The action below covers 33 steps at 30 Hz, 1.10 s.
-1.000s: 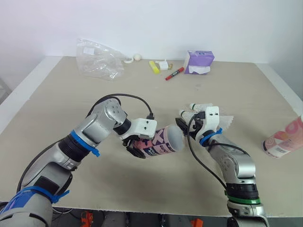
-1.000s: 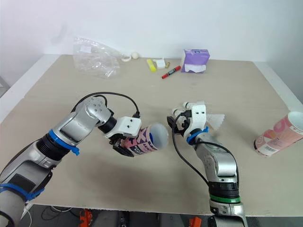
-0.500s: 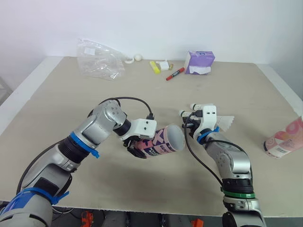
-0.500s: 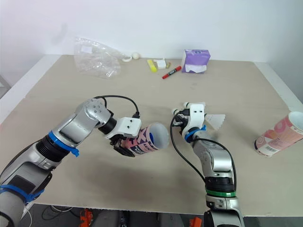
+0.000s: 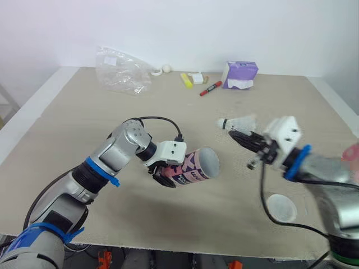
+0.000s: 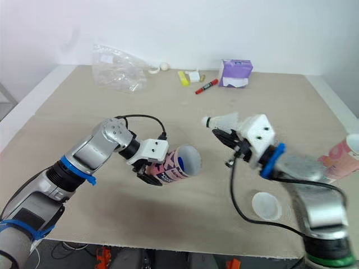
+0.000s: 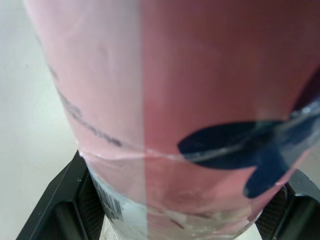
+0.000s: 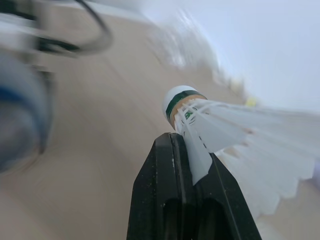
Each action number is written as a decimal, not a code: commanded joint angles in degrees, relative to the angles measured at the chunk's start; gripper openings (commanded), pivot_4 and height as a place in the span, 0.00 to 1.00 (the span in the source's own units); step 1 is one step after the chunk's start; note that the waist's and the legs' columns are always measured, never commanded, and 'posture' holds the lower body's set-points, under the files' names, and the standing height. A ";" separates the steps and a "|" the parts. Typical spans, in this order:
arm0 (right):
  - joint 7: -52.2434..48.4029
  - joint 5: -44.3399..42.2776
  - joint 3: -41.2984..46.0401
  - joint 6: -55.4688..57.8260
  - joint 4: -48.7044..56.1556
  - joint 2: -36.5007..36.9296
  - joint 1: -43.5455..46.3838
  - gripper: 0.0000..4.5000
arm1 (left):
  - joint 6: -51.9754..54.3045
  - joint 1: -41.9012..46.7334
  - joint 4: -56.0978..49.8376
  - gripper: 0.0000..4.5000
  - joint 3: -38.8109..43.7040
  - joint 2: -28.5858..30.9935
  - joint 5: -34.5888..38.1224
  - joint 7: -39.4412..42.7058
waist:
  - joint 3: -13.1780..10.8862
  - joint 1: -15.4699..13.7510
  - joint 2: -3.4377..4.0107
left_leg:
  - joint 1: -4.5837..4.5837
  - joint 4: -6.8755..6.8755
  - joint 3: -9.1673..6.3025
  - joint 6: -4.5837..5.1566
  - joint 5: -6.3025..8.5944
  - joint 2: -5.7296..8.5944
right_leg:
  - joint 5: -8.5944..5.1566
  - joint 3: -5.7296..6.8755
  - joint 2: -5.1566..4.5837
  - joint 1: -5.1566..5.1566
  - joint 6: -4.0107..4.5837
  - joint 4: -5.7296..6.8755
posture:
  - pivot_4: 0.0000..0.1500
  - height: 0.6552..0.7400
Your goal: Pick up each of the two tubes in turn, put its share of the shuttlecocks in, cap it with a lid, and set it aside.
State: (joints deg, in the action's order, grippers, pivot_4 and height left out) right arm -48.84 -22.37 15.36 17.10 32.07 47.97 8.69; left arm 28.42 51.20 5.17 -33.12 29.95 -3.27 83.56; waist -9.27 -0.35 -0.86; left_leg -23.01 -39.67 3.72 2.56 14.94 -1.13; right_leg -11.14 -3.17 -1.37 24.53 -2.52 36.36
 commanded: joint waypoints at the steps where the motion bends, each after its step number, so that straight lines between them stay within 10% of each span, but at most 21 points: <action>1: -7.86 -0.64 2.67 -7.75 3.96 3.43 -3.25 0.02 | -0.41 -0.86 2.57 0.75 -1.37 0.22 -2.00 -1.52 | 0.07 0.11 -0.18 | 0.15 0.00 -0.02 0.00 0.00 -0.02 | -0.01 0.00 0.02 -0.16 0.01 -0.01 | 1.00 1.00; 16: -11.49 5.79 -8.94 -15.79 1.28 4.98 0.09 0.02 | 0.28 -1.26 2.06 0.75 -1.28 -0.02 -1.97 -2.06 | 0.08 0.05 -0.25 | 0.32 0.01 -0.04 0.08 -0.06 -0.02 | 0.00 -0.24 0.00 -0.27 0.04 0.00 | 1.00 1.00; 26: -4.62 -11.24 1.43 0.14 3.77 2.30 -2.97 0.98 | 0.00 -1.26 2.64 0.75 -1.40 -0.19 -2.14 -2.25 | 0.08 -0.05 -0.29 | 0.26 0.02 -0.12 0.08 -0.05 -0.01 | -0.03 -0.24 0.00 -0.25 0.05 0.00 | 1.00 1.00; 33: 1.34 -10.70 10.00 4.47 -7.26 -2.29 -11.92 0.98 | 0.15 -1.37 2.54 0.75 -1.53 -0.25 -2.10 -2.16 | 0.19 -0.18 -0.52 | 0.26 0.03 -0.18 0.08 -0.05 -0.01 | -0.03 -0.19 0.00 -0.27 0.05 -0.01 | 1.00 1.00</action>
State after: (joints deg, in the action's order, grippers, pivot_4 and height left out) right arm -48.79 -33.26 23.05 20.98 25.34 45.74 -3.50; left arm 27.89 50.77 6.08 -33.00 29.05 -3.30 82.53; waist -9.08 -0.54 -1.38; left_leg -22.77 -39.63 3.53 2.64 14.89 -1.14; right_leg -11.18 -3.35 -1.38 24.25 -2.46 36.31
